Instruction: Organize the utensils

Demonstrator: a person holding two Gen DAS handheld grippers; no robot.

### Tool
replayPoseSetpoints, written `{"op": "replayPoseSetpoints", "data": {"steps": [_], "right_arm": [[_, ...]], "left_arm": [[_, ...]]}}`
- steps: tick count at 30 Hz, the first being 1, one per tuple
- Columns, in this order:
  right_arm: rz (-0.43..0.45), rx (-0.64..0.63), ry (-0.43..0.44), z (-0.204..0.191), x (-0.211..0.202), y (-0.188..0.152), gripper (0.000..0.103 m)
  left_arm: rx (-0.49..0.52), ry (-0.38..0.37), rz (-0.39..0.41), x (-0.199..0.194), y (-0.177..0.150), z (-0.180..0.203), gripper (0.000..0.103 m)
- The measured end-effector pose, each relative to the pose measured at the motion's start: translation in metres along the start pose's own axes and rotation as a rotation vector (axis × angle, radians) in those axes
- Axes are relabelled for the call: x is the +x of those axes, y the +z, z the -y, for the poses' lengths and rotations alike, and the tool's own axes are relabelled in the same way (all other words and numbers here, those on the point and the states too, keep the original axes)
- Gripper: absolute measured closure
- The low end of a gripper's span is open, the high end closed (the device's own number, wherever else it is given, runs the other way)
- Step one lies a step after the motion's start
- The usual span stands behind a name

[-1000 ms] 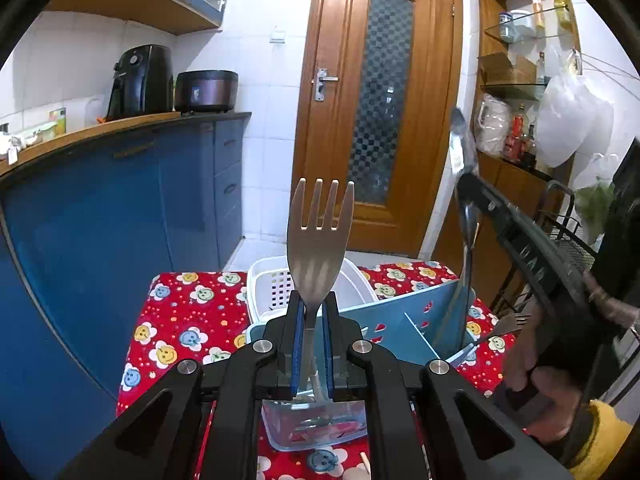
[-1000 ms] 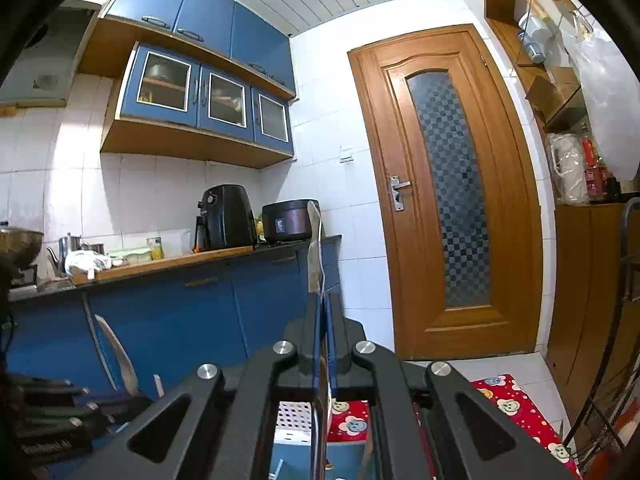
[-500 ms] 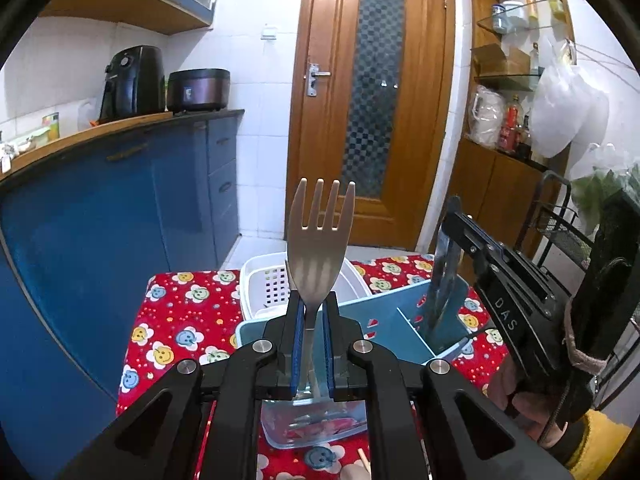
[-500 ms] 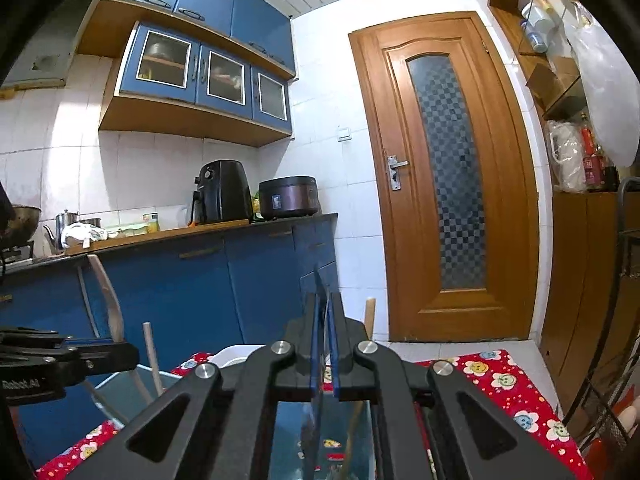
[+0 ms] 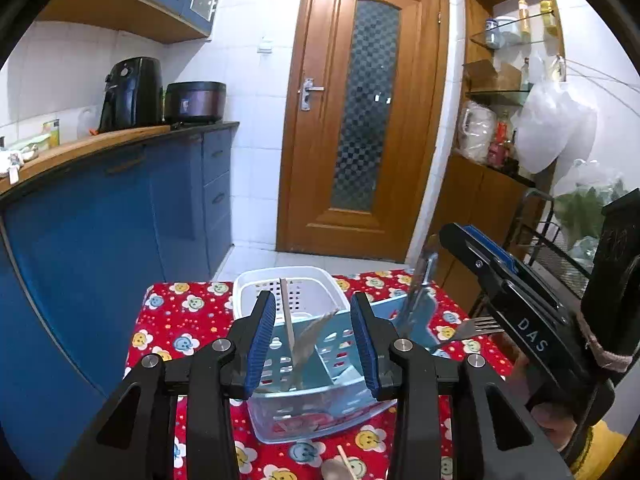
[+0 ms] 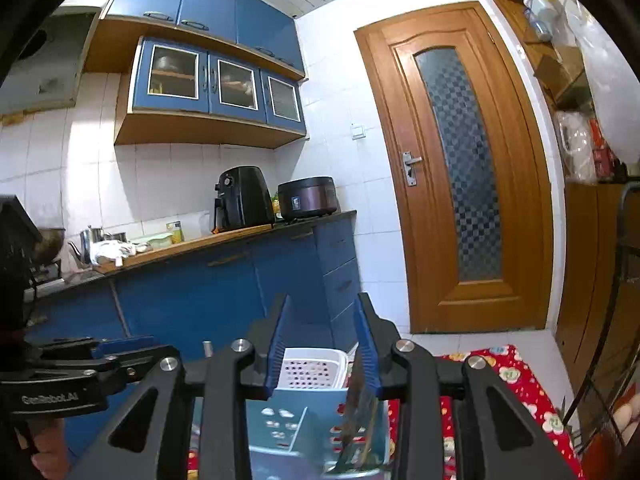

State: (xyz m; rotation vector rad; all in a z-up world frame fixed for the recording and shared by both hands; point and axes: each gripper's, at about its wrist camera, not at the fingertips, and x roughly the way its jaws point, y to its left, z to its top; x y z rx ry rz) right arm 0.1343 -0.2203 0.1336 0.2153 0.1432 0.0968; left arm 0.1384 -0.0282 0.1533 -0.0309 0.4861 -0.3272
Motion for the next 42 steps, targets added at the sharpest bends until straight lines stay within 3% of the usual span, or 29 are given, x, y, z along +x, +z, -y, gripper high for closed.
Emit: {"op": "replayPoseSetpoints", "data": {"steps": [10, 22, 30, 42], "right_arm": [[-0.112, 0.101, 0.048, 0.001, -0.035, -0.004, 0.067], [-0.241, 0.148, 0.077, -0.001, -0.076, -0.023, 0.067], [-0.339, 0.145, 0.049, 0.004, -0.094, -0.051, 0.067], [-0.442, 0.210, 0.025, 0.024, -0.106, -0.086, 0.067]], "left_arm": [[0.001, 0.007, 0.013, -0.037, -0.002, 0.006, 0.063], [-0.022, 0.046, -0.083, -0.063, -0.040, 0.000, 0.063], [-0.073, 0.051, -0.160, -0.061, -0.068, -0.005, 0.063], [-0.137, 0.030, -0.328, -0.027, -0.118, -0.002, 0.063]]}}
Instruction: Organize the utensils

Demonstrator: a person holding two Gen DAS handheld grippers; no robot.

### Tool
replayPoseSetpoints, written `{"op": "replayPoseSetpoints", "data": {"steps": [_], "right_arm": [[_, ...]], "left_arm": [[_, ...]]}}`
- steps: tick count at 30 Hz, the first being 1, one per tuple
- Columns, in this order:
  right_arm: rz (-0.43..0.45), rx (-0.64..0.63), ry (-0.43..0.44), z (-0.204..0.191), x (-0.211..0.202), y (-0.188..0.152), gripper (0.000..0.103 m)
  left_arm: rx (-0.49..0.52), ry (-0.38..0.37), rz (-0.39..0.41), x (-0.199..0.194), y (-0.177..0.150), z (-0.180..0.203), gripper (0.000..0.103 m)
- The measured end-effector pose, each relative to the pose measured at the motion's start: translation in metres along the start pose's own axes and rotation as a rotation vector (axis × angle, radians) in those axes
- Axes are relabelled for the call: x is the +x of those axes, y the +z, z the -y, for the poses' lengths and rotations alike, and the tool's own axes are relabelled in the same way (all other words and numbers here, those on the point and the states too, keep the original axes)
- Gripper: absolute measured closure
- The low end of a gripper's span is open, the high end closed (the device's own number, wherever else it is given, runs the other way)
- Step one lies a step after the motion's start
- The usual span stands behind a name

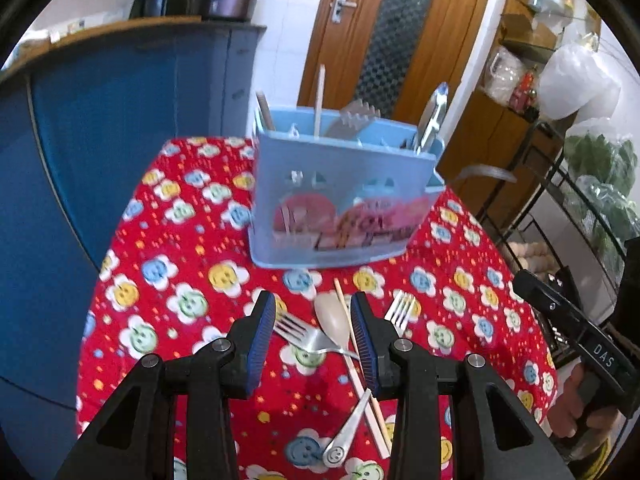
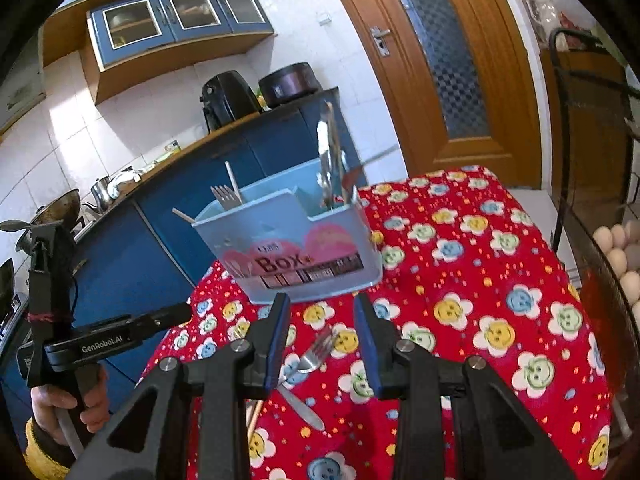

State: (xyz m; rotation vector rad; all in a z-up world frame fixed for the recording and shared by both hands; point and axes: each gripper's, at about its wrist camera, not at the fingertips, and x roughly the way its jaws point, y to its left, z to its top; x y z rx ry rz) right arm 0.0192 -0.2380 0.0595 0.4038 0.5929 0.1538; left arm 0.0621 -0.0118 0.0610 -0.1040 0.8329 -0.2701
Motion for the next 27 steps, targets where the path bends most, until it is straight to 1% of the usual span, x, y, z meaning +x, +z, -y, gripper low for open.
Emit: {"op": "replayPoseSetpoints", "data": {"steps": [5, 10, 12, 16, 24, 27], "right_arm": [[-0.037, 0.018, -0.002, 0.007, 0.006, -0.009, 0.067], [-0.084, 0.037, 0.014, 0.012, 0.017, -0.015, 0.067], [-0.113, 0.045, 0.032, 0.013, 0.025, -0.018, 0.067], [-0.167, 0.060, 0.065, 0.015, 0.045, -0.021, 0.067], [-0.249, 0.081, 0.045, 0.021, 0.082, -0.026, 0.067], [-0.278, 0.118, 0.065, 0.026, 0.093, -0.028, 0.067]], "left_arm": [[-0.012, -0.012, -0.045, 0.016, -0.008, 0.004, 0.063], [-0.037, 0.002, -0.081, 0.030, -0.015, 0.001, 0.063], [-0.047, 0.008, -0.090, 0.033, -0.018, -0.002, 0.063], [-0.055, 0.028, -0.093, 0.036, -0.022, -0.007, 0.063], [-0.085, 0.050, -0.098, 0.035, -0.028, -0.021, 0.063], [-0.096, 0.047, -0.100, 0.036, -0.029, -0.025, 0.063]]}}
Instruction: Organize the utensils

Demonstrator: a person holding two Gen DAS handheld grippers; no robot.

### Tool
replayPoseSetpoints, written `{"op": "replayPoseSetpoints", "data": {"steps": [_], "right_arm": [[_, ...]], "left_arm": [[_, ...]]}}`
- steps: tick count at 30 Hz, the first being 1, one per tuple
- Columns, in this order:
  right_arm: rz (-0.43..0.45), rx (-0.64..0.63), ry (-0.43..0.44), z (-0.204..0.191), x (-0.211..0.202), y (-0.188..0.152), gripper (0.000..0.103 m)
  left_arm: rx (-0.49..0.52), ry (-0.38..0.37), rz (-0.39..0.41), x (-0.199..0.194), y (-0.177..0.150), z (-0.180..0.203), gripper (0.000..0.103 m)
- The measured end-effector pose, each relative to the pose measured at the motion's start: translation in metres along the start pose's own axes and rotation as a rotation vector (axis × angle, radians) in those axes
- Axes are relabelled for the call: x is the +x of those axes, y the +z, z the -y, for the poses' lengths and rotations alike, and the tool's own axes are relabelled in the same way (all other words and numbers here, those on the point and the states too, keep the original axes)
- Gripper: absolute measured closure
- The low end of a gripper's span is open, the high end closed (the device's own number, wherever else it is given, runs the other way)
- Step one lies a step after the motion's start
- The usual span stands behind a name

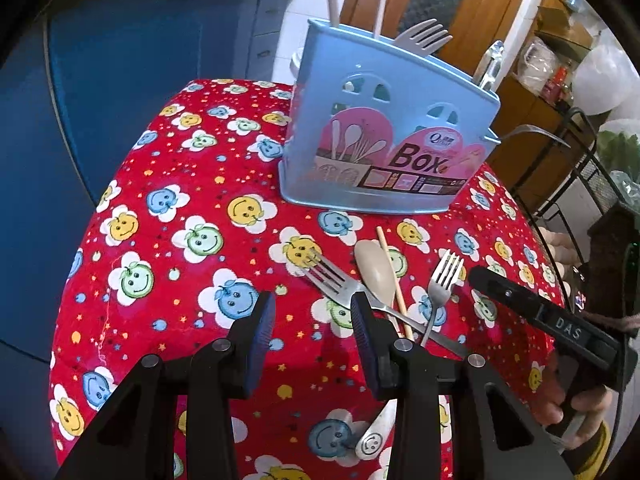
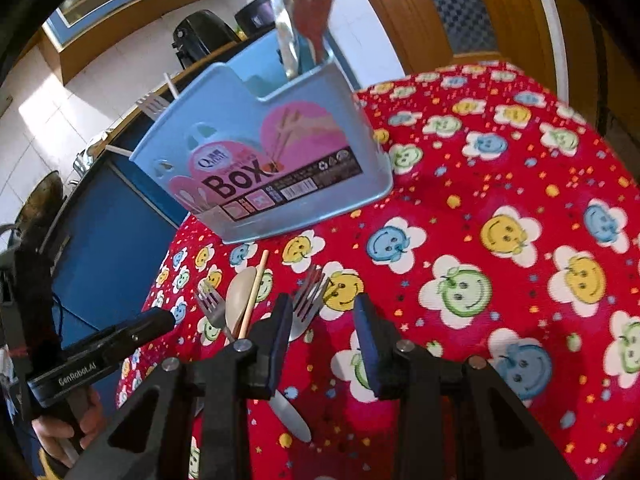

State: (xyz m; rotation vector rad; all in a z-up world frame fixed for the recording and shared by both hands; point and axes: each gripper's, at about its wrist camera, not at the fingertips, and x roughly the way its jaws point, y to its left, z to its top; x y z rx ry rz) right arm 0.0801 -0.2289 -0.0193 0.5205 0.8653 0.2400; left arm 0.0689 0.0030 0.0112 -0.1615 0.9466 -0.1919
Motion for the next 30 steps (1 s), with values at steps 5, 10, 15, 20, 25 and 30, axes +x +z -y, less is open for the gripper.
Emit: {"op": "replayPoseSetpoints", "data": {"steps": [5, 10, 15, 20, 25, 30], "right_arm": [[-0.024, 0.015, 0.022, 0.002, 0.011, 0.002, 0.069], [-0.029, 0.000, 0.038, 0.000, 0.019, 0.007, 0.075], [-0.035, 0.027, 0.066, 0.005, 0.027, 0.011, 0.090], [-0.033, 0.057, 0.123, 0.008, 0.026, 0.011, 0.097], [0.006, 0.037, 0.111, 0.007, 0.011, 0.013, 0.097], [0.036, 0.033, 0.090, 0.011, -0.009, 0.015, 0.098]], "left_arm": [[-0.021, -0.005, -0.005, 0.005, 0.000, -0.006, 0.063], [-0.039, -0.011, -0.011, 0.008, -0.001, -0.012, 0.063], [-0.046, -0.015, -0.012, 0.010, 0.000, -0.014, 0.063], [-0.053, -0.037, -0.019, 0.014, 0.002, -0.018, 0.063], [-0.012, -0.070, -0.006, 0.019, 0.010, -0.015, 0.063], [0.003, -0.107, -0.015, 0.030, 0.015, -0.014, 0.063]]}}
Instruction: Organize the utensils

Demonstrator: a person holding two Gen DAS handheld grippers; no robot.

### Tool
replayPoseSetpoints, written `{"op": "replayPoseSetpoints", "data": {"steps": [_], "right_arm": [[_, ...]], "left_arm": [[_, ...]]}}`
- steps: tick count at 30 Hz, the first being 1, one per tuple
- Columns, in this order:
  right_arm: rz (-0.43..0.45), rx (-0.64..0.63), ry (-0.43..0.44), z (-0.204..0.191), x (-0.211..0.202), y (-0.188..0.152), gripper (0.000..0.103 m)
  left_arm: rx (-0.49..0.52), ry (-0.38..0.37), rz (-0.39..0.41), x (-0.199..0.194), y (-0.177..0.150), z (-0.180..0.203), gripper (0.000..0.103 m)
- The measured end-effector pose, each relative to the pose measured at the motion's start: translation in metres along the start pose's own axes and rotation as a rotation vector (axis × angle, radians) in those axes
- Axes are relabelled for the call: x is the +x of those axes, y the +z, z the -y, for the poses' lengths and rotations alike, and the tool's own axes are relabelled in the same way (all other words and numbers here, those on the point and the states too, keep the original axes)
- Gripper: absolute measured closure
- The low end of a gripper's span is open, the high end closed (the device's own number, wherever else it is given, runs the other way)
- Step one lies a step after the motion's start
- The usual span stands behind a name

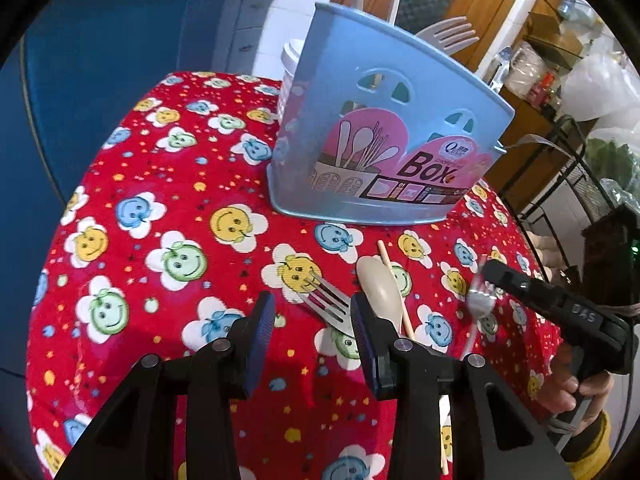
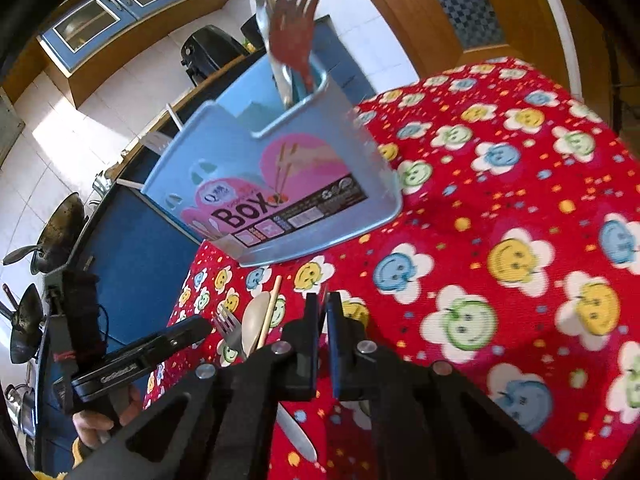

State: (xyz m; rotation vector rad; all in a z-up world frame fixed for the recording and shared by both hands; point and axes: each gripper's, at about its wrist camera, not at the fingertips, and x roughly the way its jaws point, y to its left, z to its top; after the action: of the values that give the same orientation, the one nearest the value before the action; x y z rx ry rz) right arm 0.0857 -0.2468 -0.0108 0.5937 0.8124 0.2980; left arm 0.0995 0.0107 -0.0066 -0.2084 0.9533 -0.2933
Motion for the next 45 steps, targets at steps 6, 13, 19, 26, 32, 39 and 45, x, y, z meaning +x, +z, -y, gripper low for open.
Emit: {"op": "replayPoseSetpoints", "data": {"steps": [6, 13, 19, 26, 32, 39, 45], "right_arm": [[0.010, -0.018, -0.025, 0.000, -0.017, -0.004, 0.098], [-0.017, -0.056, -0.098, -0.002, -0.008, -0.013, 0.096], [-0.031, -0.047, -0.109, 0.004, 0.000, -0.016, 0.095], [-0.036, -0.046, -0.114, 0.005, 0.005, -0.020, 0.095], [-0.020, -0.066, -0.127, 0.004, 0.007, -0.023, 0.094], [0.000, -0.036, -0.066, 0.004, 0.000, -0.022, 0.096], [0.082, -0.067, -0.018, -0.014, -0.033, -0.015, 0.099]], "left_arm": [[-0.030, -0.054, 0.000, 0.013, 0.002, -0.006, 0.063], [-0.016, -0.091, 0.022, 0.017, 0.002, -0.001, 0.063], [0.008, -0.100, 0.035, 0.017, -0.001, 0.003, 0.088], [-0.020, -0.201, 0.066, 0.009, -0.004, 0.004, 0.090], [-0.056, -0.252, 0.031, 0.015, -0.009, 0.005, 0.090], [-0.055, -0.257, 0.081, 0.004, -0.014, 0.007, 0.098], [-0.028, -0.238, 0.187, -0.036, -0.008, 0.011, 0.100]]}}
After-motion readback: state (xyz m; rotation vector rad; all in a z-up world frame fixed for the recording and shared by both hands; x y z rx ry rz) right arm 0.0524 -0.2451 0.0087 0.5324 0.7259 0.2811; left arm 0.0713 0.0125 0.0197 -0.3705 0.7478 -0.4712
